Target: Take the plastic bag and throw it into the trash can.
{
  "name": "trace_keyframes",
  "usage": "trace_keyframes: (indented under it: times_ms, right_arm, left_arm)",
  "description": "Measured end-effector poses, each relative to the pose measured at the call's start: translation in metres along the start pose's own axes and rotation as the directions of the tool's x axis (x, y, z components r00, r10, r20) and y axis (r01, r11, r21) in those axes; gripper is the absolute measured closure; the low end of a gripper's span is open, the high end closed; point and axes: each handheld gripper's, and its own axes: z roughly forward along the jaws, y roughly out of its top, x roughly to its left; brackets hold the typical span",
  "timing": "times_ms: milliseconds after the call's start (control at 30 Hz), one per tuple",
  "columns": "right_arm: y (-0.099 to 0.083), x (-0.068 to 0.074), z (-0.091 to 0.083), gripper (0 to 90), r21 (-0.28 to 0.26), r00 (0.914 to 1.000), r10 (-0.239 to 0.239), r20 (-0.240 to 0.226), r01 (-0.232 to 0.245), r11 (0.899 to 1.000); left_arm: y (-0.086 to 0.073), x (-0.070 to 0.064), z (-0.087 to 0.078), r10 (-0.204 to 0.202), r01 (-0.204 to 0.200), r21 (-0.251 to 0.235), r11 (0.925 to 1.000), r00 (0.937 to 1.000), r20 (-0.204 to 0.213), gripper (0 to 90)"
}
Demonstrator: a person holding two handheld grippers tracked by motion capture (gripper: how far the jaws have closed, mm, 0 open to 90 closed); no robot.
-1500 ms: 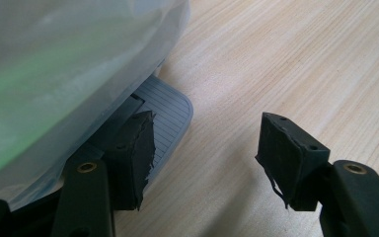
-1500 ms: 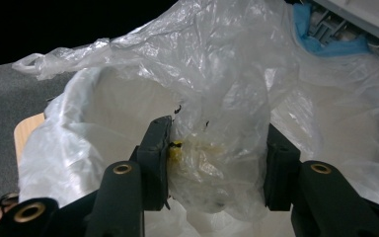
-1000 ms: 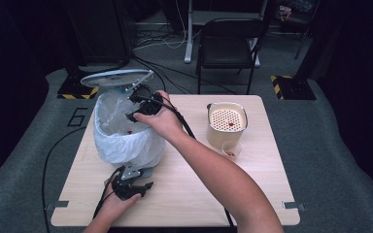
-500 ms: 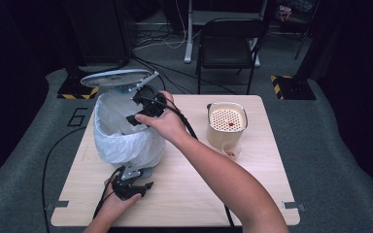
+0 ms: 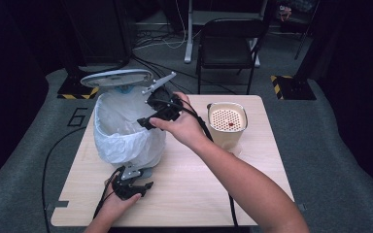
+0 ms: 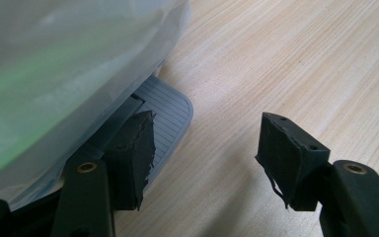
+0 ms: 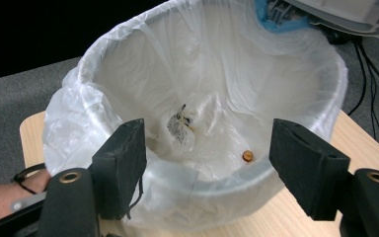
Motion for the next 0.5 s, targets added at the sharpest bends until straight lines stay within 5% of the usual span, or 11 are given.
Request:
trace_keyframes:
  times_ms: [500]
  right_arm:
    - [-0.032, -0.015, -0.041, 35.8, -0.041, 0.9989, 0.008, 0.045, -0.006, 0.999]
  left_arm:
    - [0.0, 0.0, 0.001, -0.005, 0.005, -0.01, 0.9999, 1.0, -0.001, 38.9]
